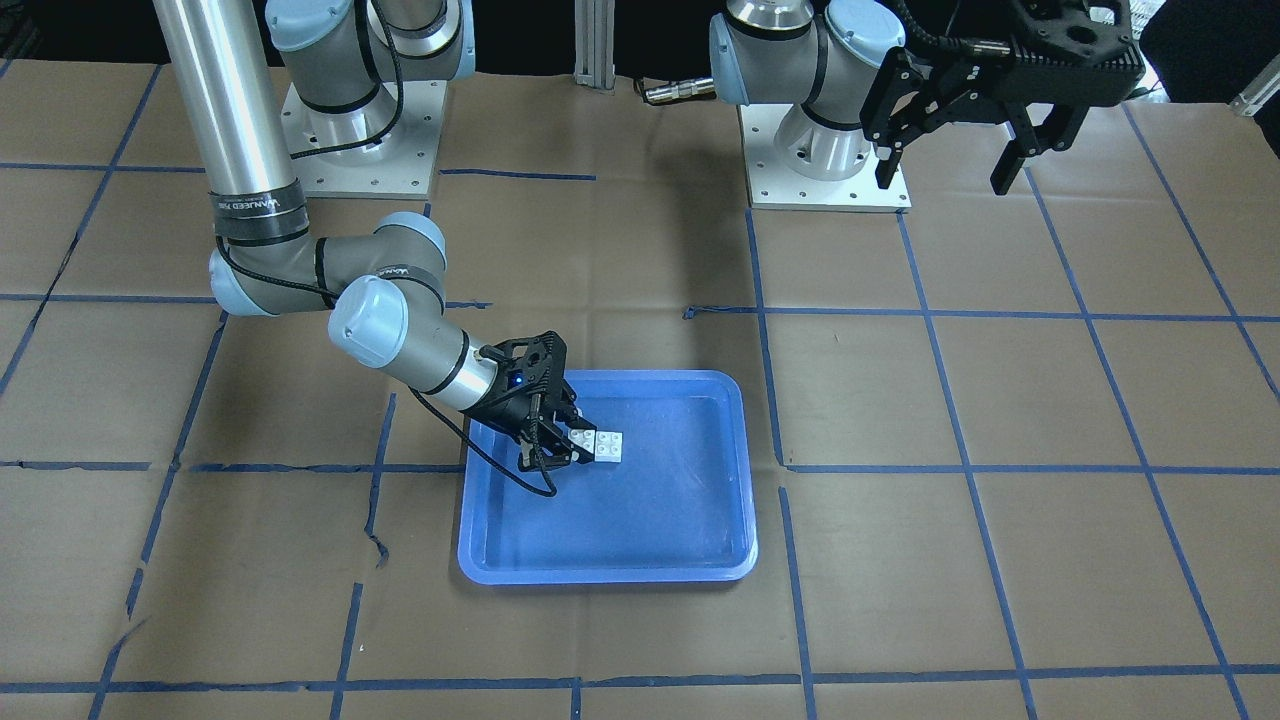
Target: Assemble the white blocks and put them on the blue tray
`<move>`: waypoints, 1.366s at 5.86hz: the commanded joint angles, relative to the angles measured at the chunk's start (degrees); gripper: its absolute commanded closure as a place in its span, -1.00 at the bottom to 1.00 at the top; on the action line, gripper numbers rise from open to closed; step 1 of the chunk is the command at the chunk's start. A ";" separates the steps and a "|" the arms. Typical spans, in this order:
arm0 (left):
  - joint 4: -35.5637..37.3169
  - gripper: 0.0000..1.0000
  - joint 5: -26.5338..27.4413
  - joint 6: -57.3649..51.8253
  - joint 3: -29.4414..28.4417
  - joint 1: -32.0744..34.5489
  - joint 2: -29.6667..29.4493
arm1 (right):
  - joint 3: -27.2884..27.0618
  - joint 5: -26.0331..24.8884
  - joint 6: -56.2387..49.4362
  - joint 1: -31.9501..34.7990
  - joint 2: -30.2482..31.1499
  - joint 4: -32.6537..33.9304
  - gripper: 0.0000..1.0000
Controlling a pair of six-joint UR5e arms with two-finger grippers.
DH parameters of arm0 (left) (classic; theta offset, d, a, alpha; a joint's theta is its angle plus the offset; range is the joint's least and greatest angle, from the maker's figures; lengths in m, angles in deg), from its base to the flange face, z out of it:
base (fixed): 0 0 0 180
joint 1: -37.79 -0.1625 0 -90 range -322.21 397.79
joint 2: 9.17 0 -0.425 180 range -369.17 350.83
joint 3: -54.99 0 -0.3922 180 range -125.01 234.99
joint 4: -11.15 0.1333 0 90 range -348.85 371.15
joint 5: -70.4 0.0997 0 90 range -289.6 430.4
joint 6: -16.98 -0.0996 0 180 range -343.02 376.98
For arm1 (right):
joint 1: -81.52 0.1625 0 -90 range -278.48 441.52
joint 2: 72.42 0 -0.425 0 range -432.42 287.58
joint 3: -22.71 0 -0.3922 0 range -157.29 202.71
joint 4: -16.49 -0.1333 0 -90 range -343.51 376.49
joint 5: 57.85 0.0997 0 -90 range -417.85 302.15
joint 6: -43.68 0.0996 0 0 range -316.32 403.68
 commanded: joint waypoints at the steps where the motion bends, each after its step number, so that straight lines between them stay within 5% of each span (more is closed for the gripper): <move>1: -0.28 -0.99 0.01 0.05 1.26 0.04 -0.13 | -0.02 0.11 -0.02 0.00 0.00 -0.11 0.32; 4: -6.94 -0.99 -0.08 0.49 -0.39 0.38 -1.62 | 0.06 0.11 0.15 0.09 -0.09 -0.11 0.25; 6: -6.18 -0.99 -0.17 1.37 -0.74 3.00 -2.15 | 0.06 0.19 0.24 0.00 -0.09 -0.02 -0.02; 8: -5.65 -0.99 -0.26 0.76 -0.05 4.08 -3.73 | 0.06 0.20 0.24 0.00 -0.09 -0.02 -0.08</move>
